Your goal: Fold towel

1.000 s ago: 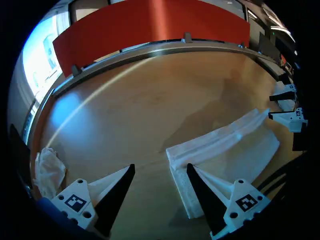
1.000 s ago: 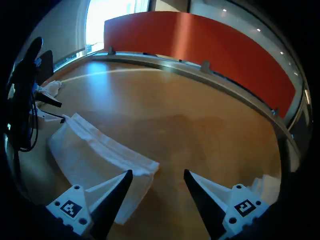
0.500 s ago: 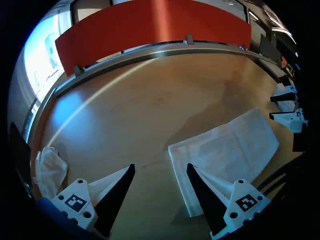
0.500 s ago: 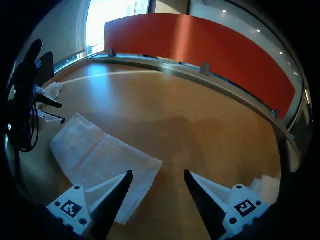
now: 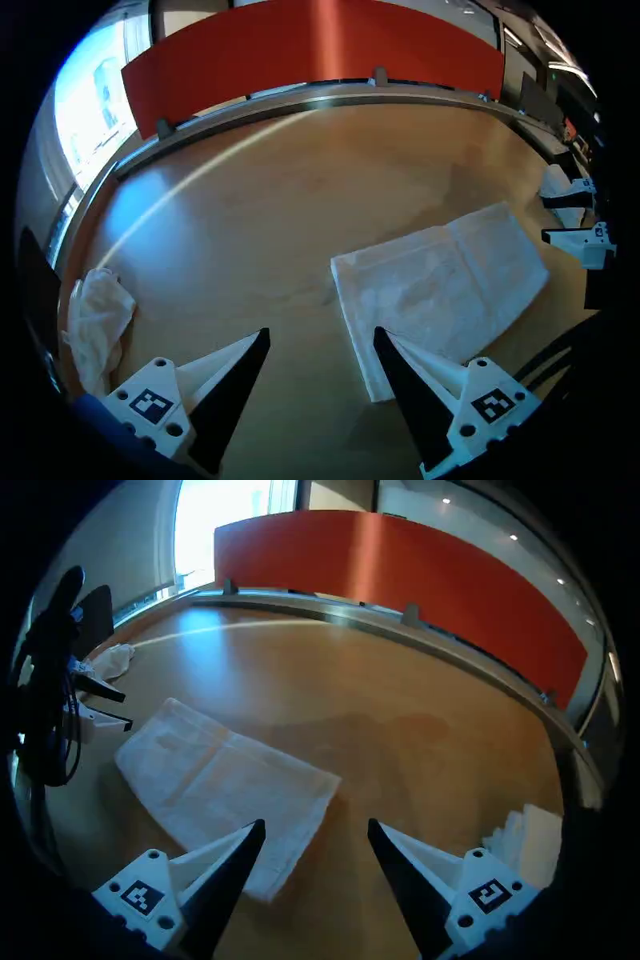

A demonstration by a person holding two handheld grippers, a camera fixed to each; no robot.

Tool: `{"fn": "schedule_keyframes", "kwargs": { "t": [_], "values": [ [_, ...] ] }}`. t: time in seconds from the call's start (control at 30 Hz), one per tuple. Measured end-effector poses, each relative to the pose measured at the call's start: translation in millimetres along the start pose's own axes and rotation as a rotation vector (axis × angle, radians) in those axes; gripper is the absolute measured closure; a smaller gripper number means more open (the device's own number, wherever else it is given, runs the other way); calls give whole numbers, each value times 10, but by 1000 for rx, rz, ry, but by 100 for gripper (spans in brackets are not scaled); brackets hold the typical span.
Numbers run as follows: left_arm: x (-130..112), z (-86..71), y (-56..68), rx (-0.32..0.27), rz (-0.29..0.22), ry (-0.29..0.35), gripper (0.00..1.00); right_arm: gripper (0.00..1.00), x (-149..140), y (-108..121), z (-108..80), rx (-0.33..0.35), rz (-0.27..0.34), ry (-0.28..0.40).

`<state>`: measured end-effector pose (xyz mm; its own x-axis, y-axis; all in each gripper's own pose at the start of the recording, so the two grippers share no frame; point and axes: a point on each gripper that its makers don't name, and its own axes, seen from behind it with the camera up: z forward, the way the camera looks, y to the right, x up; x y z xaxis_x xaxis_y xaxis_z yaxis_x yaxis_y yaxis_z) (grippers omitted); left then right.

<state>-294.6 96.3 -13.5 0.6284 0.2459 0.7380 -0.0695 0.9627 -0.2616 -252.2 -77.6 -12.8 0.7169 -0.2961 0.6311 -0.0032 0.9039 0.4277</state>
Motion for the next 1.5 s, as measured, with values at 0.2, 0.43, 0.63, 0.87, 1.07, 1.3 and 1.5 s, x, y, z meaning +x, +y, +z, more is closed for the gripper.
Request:
{"fn": "schedule_keyframes", "kwargs": {
  "t": [0.2,0.43,0.63,0.87,1.07,1.3,1.5],
  "values": [
    [-188,-104,14,-1,-12,-13,4,1,-115,-68,-141,-1,19,1],
    [-282,-165,17,0,-28,-13,4,1,-198,-98,-210,3,28,-3],
    [-323,-254,-8,8,-55,-3,4,1,-166,-143,-221,21,11,9],
    [-454,-448,-89,27,-104,6,4,1,-154,-242,-226,70,-28,12],
    [-611,-630,-170,49,-127,11,4,1,-185,-319,-224,109,-63,6],
    [-739,-751,-214,60,-151,9,3,1,-227,-361,-198,133,-96,-3],
    [-811,-881,-232,65,-168,13,4,1,-350,-369,-155,145,-117,-33]
  ]
}}
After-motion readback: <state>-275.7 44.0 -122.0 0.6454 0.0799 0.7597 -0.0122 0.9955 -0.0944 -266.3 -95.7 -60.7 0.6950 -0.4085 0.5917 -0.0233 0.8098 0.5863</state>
